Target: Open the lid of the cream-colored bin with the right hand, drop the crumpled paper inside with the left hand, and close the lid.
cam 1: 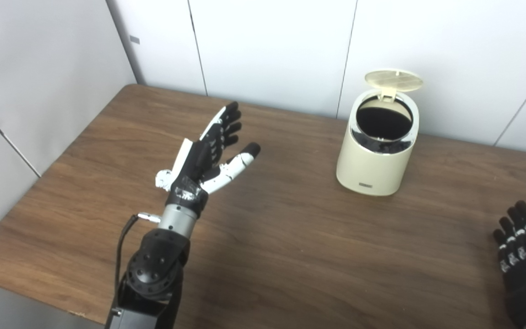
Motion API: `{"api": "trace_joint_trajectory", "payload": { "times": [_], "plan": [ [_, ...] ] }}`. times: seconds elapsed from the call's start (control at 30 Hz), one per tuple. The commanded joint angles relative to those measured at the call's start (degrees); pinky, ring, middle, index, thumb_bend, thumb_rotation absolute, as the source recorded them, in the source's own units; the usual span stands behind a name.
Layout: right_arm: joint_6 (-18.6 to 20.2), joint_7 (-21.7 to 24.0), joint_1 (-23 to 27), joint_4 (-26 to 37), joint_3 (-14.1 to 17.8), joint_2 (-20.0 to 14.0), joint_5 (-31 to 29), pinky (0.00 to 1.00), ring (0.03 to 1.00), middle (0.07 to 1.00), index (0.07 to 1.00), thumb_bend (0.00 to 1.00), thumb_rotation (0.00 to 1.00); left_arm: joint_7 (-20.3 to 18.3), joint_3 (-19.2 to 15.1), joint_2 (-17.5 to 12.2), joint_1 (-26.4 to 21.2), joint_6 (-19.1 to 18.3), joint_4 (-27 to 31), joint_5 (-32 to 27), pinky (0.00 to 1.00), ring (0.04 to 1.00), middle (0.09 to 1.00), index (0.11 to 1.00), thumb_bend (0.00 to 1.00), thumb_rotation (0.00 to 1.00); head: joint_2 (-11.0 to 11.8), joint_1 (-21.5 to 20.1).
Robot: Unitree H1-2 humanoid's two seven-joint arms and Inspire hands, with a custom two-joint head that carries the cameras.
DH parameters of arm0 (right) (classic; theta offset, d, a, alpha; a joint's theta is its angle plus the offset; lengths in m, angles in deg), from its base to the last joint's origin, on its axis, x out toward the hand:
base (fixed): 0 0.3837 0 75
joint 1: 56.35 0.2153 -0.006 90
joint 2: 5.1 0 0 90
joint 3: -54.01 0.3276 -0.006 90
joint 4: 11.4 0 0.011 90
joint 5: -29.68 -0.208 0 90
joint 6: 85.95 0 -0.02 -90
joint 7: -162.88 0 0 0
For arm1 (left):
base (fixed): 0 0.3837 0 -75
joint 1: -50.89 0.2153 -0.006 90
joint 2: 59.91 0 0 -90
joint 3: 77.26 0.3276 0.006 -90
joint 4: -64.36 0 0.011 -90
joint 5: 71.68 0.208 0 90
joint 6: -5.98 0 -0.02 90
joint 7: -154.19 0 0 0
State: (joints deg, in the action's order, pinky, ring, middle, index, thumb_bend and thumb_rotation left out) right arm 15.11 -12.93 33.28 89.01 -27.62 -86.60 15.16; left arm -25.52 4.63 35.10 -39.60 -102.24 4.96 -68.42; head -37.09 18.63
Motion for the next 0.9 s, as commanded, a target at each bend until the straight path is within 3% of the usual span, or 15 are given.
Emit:
{"api": "trace_joint_trajectory", "payload": {
  "times": [0.0,0.17,0.3,0.5,0.7,0.87],
  "plan": [
    [-1.3,0.5,0.8,1.6,0.2,-0.5,-0.4,1.0,0.997,0.987,0.97,0.52,1.0,0.7,-1.0,-1.5,-2.0,-0.3,2.4,1.7,0.91,0.917,0.939,0.951,0.68,0.35,-0.1,0.1],
    [-1.1,0.7,0.8,1.8,0.5,-0.3,-1.2,1.0,0.993,0.982,0.963,0.51,1.0,-0.5,-3.0,-5.9,-2.7,-0.1,0.4,3.1,0.92,0.926,0.939,0.941,0.76,0.32,-0.2,0.2],
    [-1.0,0.8,1.1,1.7,0.5,-0.7,-1.3,1.0,0.994,0.983,0.964,0.51,1.0,-2.4,-2.6,-11.5,-2.8,-0.1,-1.2,7.2,0.91,0.947,0.959,0.959,0.8,0.21,-0.3,0.2],
    [-0.7,0.9,1.2,1.3,0.8,-0.7,-2.6,1.0,1.0,0.993,0.977,0.52,1.0,-7.2,1.2,-20.0,-3.3,-8.4,-0.9,21.8,0.88,0.94,0.951,0.926,0.91,0.25,-0.3,0.5],
    [-0.1,1.0,1.4,1.2,0.9,-0.8,-3.6,1.0,1.0,0.999,0.982,0.53,1.0,-17.4,1.7,-21.9,-3.0,-8.7,-2.1,39.7,0.77,0.917,0.931,0.916,0.98,0.26,-0.4,0.4],
    [0.8,0.6,1.7,1.4,1.1,-0.8,-4.2,1.0,1.0,0.998,0.983,0.53,1.0,-23.4,0.9,-21.5,-3.5,-8.7,-2.7,48.0,0.8,0.918,0.918,0.897,1.0,0.24,-0.4,0.3]
  ]
}}
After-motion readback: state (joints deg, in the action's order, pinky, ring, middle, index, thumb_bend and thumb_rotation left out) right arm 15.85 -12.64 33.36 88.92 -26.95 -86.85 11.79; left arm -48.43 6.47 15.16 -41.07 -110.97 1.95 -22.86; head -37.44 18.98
